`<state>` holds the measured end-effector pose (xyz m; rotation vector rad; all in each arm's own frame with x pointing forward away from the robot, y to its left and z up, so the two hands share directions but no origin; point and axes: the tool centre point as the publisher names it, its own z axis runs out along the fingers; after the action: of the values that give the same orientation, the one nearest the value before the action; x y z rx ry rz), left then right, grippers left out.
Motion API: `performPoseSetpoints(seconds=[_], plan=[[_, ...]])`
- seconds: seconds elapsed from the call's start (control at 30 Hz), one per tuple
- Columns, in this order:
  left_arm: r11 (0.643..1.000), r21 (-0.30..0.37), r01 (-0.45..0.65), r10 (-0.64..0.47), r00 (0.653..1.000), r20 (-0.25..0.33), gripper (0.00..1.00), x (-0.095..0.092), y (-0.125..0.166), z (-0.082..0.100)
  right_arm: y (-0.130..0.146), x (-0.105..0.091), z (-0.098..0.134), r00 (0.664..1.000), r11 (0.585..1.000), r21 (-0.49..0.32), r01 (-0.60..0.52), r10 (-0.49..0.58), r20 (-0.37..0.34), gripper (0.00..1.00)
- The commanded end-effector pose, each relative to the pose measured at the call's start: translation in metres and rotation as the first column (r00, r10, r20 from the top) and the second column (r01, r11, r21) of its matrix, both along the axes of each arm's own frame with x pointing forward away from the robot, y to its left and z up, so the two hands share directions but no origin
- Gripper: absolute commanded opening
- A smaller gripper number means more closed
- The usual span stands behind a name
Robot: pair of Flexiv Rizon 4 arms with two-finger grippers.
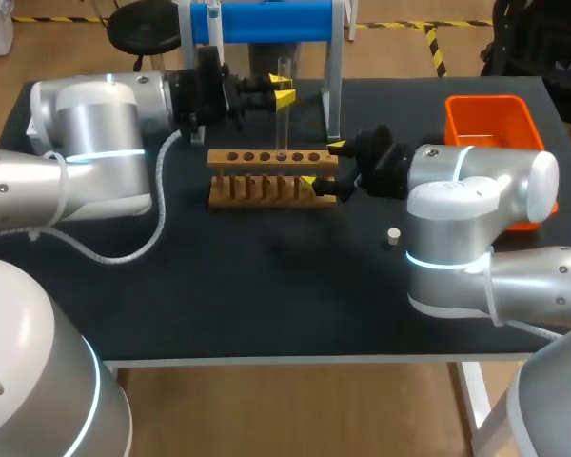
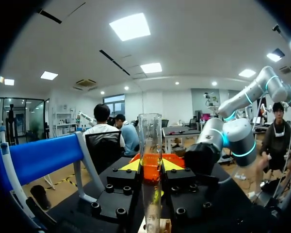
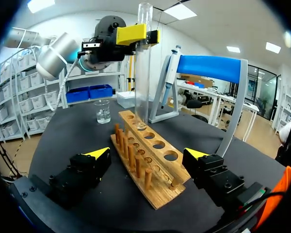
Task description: Invert the test tube, pick up the pipette, mount the tip to pipette, aspirate from beaker and dispense into the tube, eject the tip, return the pipette, and cap with the stopper.
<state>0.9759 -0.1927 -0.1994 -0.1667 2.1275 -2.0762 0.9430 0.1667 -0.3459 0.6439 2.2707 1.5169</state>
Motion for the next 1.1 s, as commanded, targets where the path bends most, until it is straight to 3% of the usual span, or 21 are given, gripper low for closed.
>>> performPoseSetpoints(seconds=[0.03,1.1], plan=[[1.000,-0.007,0.013,-0.013,1.000,-0.006,0.00,0.009,-0.002,-0.005,0.000,-0.001,0.000,1.000,1.000,0.001,0.003,-0.003,0.002,1.00],[1.000,-0.017,0.005,-0.005,1.000,-0.007,0.00,0.025,0.003,-0.028,0.000,-0.001,0.000,1.000,1.000,0.001,0.003,-0.003,0.002,1.00]])
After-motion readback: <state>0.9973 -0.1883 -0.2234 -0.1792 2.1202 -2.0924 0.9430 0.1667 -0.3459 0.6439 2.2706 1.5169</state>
